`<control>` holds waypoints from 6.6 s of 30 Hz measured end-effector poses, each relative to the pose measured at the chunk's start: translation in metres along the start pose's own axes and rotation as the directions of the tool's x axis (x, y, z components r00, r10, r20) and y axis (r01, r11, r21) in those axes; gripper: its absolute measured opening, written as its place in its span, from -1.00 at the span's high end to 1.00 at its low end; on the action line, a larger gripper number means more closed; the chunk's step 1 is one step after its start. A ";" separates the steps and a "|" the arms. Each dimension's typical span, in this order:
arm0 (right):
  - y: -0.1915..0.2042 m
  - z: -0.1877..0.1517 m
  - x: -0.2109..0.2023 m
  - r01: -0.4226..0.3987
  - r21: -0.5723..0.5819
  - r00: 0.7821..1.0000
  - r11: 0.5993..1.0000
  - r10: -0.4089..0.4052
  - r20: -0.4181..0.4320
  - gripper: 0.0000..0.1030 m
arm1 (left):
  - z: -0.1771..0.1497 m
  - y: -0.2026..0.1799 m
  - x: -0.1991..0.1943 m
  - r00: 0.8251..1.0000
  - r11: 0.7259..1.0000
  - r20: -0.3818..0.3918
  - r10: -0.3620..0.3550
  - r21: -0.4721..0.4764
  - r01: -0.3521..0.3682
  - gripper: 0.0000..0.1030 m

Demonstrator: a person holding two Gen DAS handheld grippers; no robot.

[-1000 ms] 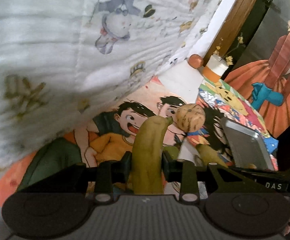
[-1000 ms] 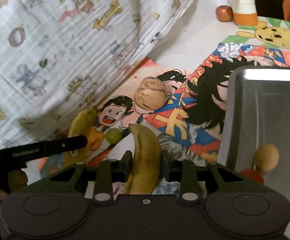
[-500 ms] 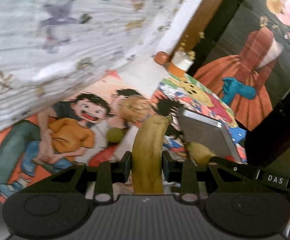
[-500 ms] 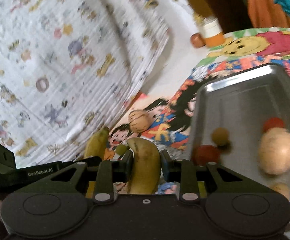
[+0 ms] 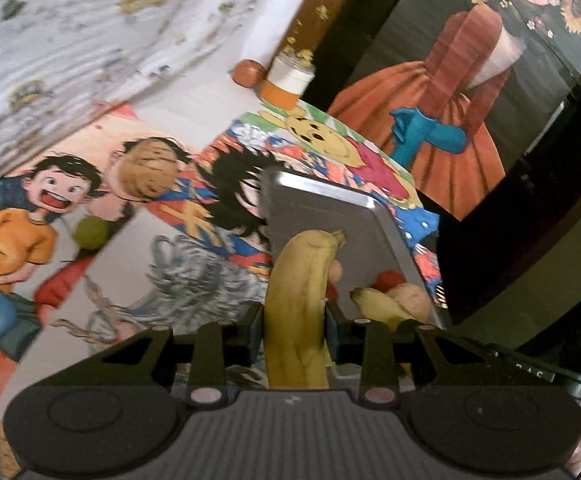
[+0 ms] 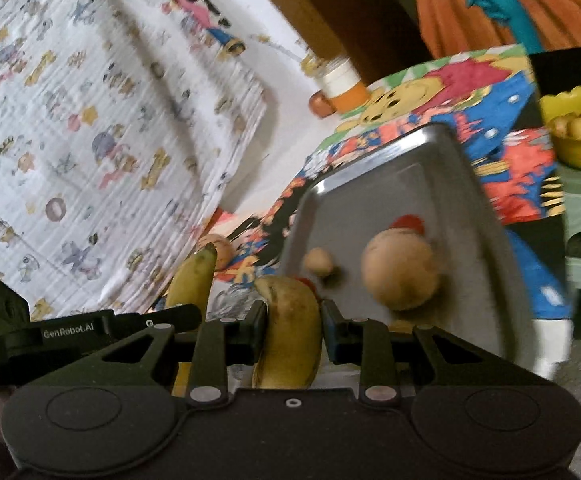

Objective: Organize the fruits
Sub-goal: 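Carry both bananas up and over the metal tray, then lower both bananas into the tray and open both tools, then lift both open tools away from the tray, then close right tool on the striped round fruit while left tool closes on the green grape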

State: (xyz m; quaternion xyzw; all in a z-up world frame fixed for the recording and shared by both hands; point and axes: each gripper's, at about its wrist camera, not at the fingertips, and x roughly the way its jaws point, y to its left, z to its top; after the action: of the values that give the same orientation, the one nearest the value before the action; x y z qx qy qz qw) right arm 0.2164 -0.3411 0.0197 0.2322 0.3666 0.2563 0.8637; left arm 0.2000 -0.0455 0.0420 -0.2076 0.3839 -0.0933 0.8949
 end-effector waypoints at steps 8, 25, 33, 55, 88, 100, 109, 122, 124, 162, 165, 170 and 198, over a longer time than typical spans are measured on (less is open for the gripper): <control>-0.023 -0.009 -0.015 0.018 0.022 0.999 1.000 -0.019 0.040 0.38 | -0.004 -0.030 0.027 0.998 0.999 -0.045 -0.036 0.021 0.037 0.33; 0.005 -0.034 -0.014 0.199 -0.285 0.972 0.938 -0.152 0.179 0.38 | -0.017 -0.052 0.057 0.999 0.996 -0.051 0.006 0.090 -0.001 0.33; 0.013 -0.043 -0.010 0.239 -0.336 0.964 0.911 -0.180 0.196 0.34 | -0.018 -0.050 0.060 1.000 0.997 -0.021 0.010 0.081 -0.008 0.32; 0.029 -0.051 -0.034 0.267 -0.296 0.949 0.917 -0.196 0.248 -0.24 | -0.023 -0.048 0.033 0.998 0.997 0.033 -0.044 0.071 0.041 -0.09; 0.089 -0.089 -0.056 0.267 -0.241 0.952 0.933 -0.217 0.215 -0.99 | -0.065 0.006 -0.065 0.943 0.956 0.220 0.249 0.099 -0.276 -0.99; 0.100 -0.114 -0.040 0.272 -0.228 0.961 0.935 -0.252 0.112 -0.99 | -0.082 0.036 -0.078 0.921 0.934 0.211 0.327 0.078 -0.349 -0.99; 0.113 -0.126 -0.027 0.255 -0.256 0.967 0.933 -0.250 0.053 -0.99 | -0.091 0.056 -0.087 0.908 0.923 0.207 0.364 0.049 -0.381 -0.99; 0.127 -0.136 -0.010 0.237 -0.314 0.968 0.919 -0.250 0.000 -0.99 | -0.095 0.081 -0.094 0.900 0.919 0.201 0.386 -0.002 -0.394 -0.99; 0.129 -0.136 -0.008 0.235 -0.324 0.968 0.917 -0.249 -0.003 -0.99 | -0.095 0.085 -0.094 0.899 0.918 0.198 0.391 -0.011 -0.397 -0.99; 0.195 0.042 0.140 0.091 -0.496 0.981 0.864 -0.165 -0.106 -0.99 | -0.007 0.112 -0.031 0.903 0.892 0.226 0.364 0.192 -0.408 -0.99; 0.194 0.050 0.169 0.069 -0.491 0.980 0.868 -0.152 -0.131 -0.99 | 0.002 0.115 -0.019 0.910 0.894 0.215 0.354 0.209 -0.397 -0.99; 0.185 0.060 0.210 0.049 -0.434 0.976 0.900 -0.135 -0.170 -0.99 | 0.010 0.120 -0.003 0.929 0.913 0.189 0.317 0.204 -0.353 -0.99; 0.173 0.045 0.275 0.005 -0.407 0.973 0.913 -0.099 -0.210 -0.45 | 0.016 0.121 0.013 0.942 0.929 0.226 0.249 0.219 -0.299 -0.22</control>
State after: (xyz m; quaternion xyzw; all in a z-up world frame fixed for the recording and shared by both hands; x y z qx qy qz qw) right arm 0.3686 -0.0505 0.0080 0.0083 0.4077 0.3279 0.8522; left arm 0.2211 0.0634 -0.0098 -0.0453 0.3051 0.0062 0.9512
